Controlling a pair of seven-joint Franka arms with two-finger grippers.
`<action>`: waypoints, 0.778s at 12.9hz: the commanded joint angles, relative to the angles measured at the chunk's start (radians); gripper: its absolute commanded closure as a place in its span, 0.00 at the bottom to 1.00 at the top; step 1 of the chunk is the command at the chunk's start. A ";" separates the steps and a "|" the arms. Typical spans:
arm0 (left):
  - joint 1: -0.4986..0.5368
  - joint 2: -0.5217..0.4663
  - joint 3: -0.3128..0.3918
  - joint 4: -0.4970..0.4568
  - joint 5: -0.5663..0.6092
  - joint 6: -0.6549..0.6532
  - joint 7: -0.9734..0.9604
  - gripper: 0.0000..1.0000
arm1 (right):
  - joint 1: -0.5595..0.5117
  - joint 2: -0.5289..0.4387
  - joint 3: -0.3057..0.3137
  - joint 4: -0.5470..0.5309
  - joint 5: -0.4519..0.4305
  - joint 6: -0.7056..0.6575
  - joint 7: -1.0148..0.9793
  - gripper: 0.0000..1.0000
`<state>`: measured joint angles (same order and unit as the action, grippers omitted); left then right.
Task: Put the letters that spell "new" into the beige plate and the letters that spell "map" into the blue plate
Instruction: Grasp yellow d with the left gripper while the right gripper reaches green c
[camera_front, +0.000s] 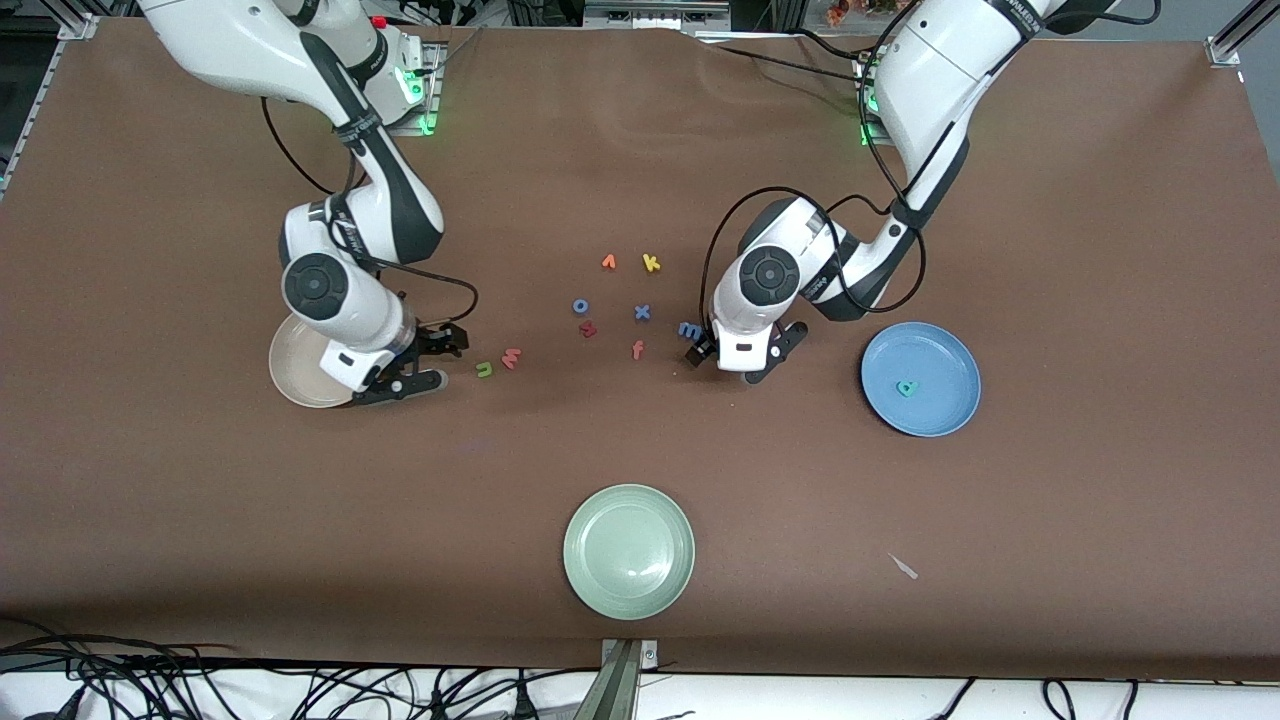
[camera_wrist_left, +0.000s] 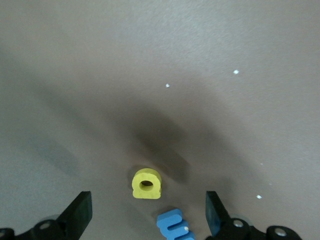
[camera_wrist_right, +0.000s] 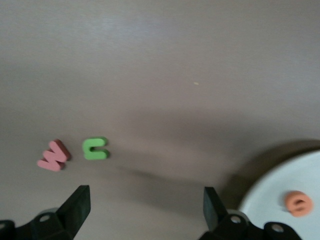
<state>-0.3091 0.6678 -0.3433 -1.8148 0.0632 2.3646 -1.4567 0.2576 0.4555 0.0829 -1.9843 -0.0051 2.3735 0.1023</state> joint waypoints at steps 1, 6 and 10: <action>0.007 -0.010 0.006 -0.024 -0.026 0.027 -0.011 0.00 | 0.031 0.048 -0.005 0.025 0.007 0.038 0.068 0.00; 0.001 -0.007 0.004 -0.058 -0.026 0.088 -0.011 0.32 | 0.067 0.097 -0.002 0.015 0.008 0.141 0.129 0.00; 0.005 -0.011 0.004 -0.064 -0.026 0.088 -0.011 0.76 | 0.071 0.108 -0.002 0.015 0.007 0.141 0.128 0.08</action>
<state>-0.3020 0.6672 -0.3405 -1.8606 0.0631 2.4511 -1.4673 0.3236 0.5533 0.0834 -1.9828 -0.0049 2.5103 0.2220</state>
